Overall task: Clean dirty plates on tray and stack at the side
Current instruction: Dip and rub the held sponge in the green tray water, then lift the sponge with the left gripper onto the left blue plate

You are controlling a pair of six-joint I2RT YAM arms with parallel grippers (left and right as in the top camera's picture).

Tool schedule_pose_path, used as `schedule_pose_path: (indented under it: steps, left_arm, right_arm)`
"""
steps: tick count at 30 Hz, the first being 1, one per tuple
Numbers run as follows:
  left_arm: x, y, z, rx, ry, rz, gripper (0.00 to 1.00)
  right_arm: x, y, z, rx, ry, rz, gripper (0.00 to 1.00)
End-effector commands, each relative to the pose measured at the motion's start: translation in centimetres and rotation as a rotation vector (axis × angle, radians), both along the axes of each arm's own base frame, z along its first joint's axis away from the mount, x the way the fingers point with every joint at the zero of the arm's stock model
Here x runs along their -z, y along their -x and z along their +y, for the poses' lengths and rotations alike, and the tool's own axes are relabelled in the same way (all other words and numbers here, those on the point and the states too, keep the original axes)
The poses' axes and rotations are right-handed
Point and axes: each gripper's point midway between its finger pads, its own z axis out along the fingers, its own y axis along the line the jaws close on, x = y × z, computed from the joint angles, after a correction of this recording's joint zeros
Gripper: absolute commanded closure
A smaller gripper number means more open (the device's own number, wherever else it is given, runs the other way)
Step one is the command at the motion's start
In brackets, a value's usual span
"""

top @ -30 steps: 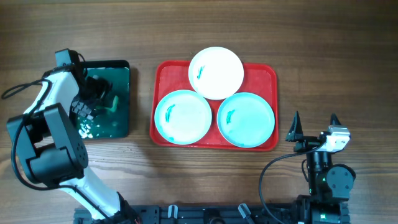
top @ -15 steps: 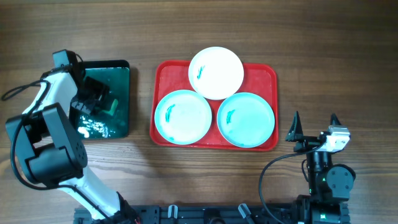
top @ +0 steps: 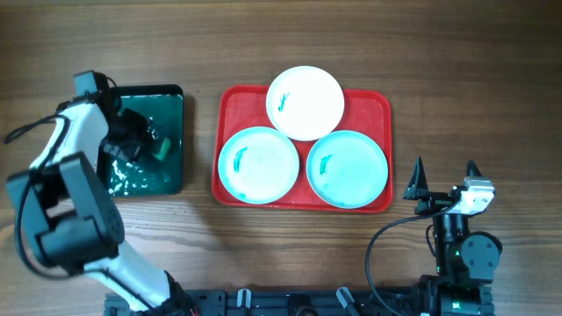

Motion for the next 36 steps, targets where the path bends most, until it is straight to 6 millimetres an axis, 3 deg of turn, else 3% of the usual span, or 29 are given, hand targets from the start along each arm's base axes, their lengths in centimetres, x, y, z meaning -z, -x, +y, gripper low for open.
schedule_pose_path:
  steps: [1,3,4,6,9,11,13,14,17,19,20,21,23,25,27,29,31,34,35,36]
  left_arm:
    - [-8.4,-1.8,0.2,0.009,-0.064,-0.235,0.96]
    - [-10.1,-1.7,0.9,-0.004,-0.124,-0.270,0.96]
    - [-9.6,-1.3,1.8,-0.019,-0.190,-0.238,0.96]
    - [-7.4,-0.4,2.8,-0.031,-0.282,-0.157,0.96]
    - [-2.1,0.7,3.4,-0.004,-0.350,-0.045,0.96]
    - [-1.1,0.8,3.4,0.023,-0.350,-0.021,0.96]
    - [-2.9,0.0,3.4,0.081,-0.369,-0.071,0.96]
    - [-6.1,-1.1,2.5,0.113,-0.348,-0.180,0.96]
    - [-11.6,-1.8,1.5,0.117,-0.334,-0.354,0.96]
    - [-14.4,-1.4,1.4,0.109,-0.359,-0.425,0.96]
    - [-14.7,-1.3,1.3,0.108,-0.361,-0.431,0.96]
    - [-14.1,-1.2,1.3,0.125,-0.366,-0.417,0.96]
    - [-9.9,-0.6,2.1,0.145,-0.398,-0.322,0.96]
    - [-3.7,0.3,2.2,0.157,-0.372,-0.198,0.96]
    - [-2.2,0.6,2.0,0.165,-0.353,-0.155,0.96]
    - [-6.0,0.0,2.0,0.156,-0.367,-0.236,0.96]
    - [-12.2,-0.6,0.6,0.166,-0.349,-0.417,0.96]
    - [-22.2,0.9,-4.2,0.264,-0.238,-0.757,0.96]
    - [-23.8,1.8,-5.8,0.307,-0.205,-0.809,0.96]
    - [-24.1,2.9,-7.5,0.347,-0.163,-0.811,0.96]
  right_arm:
    - [-0.1,0.0,0.1,-0.005,0.010,-0.004,0.00]
    - [-0.1,0.0,0.1,-0.005,0.011,-0.004,0.00]
    - [-0.1,0.0,0.1,-0.005,0.011,-0.004,0.00]
    - [-0.1,0.0,0.1,-0.005,0.011,-0.004,0.00]
    - [-0.1,0.0,0.1,-0.005,0.010,-0.004,0.00]
    - [-0.1,0.0,0.1,-0.005,0.010,-0.004,0.00]
    - [-0.1,0.0,0.1,-0.005,0.011,-0.004,0.00]
    - [-0.1,0.0,0.1,-0.005,0.010,-0.004,0.00]
    - [-0.1,0.0,0.1,-0.005,0.011,-0.004,0.00]
    - [-0.1,0.0,0.1,-0.005,0.011,-0.004,0.00]
    - [-0.1,0.0,0.1,-0.005,0.010,-0.004,0.00]
    - [-0.1,0.0,0.1,-0.005,0.010,-0.004,0.00]
    - [-0.1,0.0,0.1,-0.005,0.011,-0.004,0.00]
    - [-0.1,0.0,0.1,-0.005,0.011,-0.004,0.00]
    - [-0.1,0.0,0.1,-0.005,0.011,-0.004,0.00]
    - [-0.1,0.0,0.1,-0.005,0.011,-0.004,0.01]
    - [-0.1,0.0,0.1,-0.005,0.010,-0.004,0.00]
    - [-0.1,0.0,0.1,-0.005,0.010,-0.004,0.00]
    - [-0.1,0.0,0.1,-0.005,0.010,-0.004,0.00]
    - [-0.1,0.0,0.1,-0.005,0.010,-0.004,0.00]
